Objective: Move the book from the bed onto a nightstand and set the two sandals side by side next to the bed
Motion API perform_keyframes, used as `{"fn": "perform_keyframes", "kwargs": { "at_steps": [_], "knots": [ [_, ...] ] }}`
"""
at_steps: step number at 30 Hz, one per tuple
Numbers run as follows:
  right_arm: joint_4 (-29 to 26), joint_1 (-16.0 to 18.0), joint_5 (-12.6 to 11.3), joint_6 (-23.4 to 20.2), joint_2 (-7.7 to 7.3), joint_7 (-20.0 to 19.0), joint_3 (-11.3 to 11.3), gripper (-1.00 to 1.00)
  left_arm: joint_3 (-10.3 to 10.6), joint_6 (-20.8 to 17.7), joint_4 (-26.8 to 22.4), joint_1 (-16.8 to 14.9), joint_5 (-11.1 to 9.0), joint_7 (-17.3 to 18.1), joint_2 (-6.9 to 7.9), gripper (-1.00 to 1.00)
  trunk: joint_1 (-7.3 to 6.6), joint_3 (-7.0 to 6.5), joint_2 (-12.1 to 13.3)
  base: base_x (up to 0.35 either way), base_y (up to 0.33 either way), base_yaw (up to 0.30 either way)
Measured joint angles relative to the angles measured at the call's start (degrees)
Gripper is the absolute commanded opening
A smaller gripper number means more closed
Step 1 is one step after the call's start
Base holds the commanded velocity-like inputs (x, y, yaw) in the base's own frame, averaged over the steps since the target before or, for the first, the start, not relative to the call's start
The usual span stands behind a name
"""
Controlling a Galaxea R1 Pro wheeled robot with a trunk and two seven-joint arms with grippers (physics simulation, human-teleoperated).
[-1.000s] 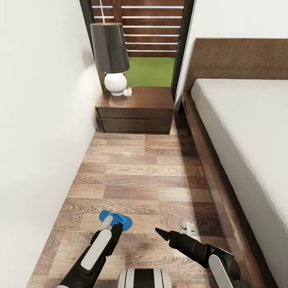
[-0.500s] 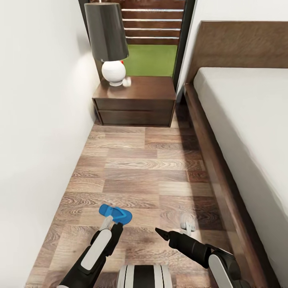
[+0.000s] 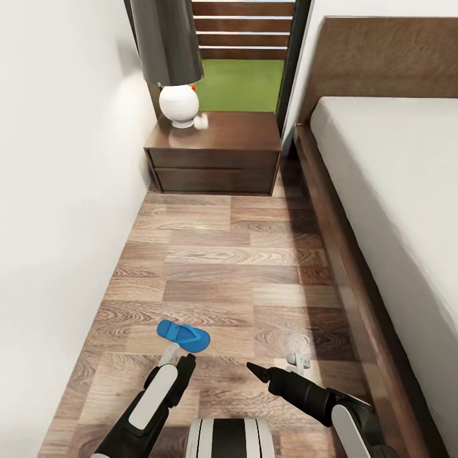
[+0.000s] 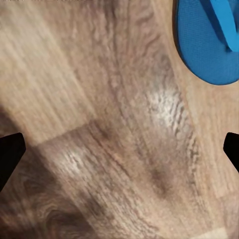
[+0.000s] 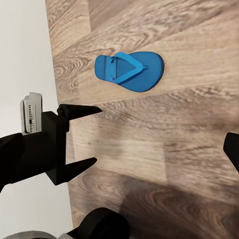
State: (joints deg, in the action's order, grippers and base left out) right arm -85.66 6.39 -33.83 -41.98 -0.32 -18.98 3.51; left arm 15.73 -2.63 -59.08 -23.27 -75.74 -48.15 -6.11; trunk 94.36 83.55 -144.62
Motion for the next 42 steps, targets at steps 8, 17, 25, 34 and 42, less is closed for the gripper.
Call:
{"fn": "perform_keyframes", "kwargs": {
  "at_steps": [8, 17, 25, 34, 42],
  "knots": [
    [-0.01, 0.00, 0.00, -0.01, 0.00, 0.01, 0.00, 1.00, 0.15, -0.05, 0.01, 0.00, 0.00, 0.06, 0.01, 1.00, -0.01, 0.00, 0.00, 0.036, -0.034, 0.000],
    [0.00, 0.00, 0.00, 0.00, 0.00, 0.00, 0.00, 1.00, 0.25, -0.11, 0.00, 0.00, 0.00, 3.40, 0.05, 1.00, 0.00, 0.00, 0.00, 0.099, -0.081, 0.000],
    [0.00, 0.00, 0.00, 0.00, 0.00, 0.00, 0.00, 1.00, 0.26, -0.15, 0.00, 0.00, 0.00, 3.72, 0.04, 1.00, -0.01, 0.00, 0.00, 0.040, 0.002, 0.000],
    [0.00, 0.00, 0.00, 0.00, 0.00, 0.00, 0.00, 1.00, 0.26, -0.28, 0.00, 0.00, 0.00, 3.76, 0.05, 1.00, -0.01, 0.00, 0.00, 0.152, 0.032, 0.000],
    [0.00, 0.00, 0.00, 0.00, 0.00, 0.00, 0.07, 1.00, 0.27, -0.29, 0.00, 0.00, 0.01, 3.78, 0.04, 1.00, 0.00, 0.00, 0.00, 0.014, 0.002, 0.000]
  ]
}}
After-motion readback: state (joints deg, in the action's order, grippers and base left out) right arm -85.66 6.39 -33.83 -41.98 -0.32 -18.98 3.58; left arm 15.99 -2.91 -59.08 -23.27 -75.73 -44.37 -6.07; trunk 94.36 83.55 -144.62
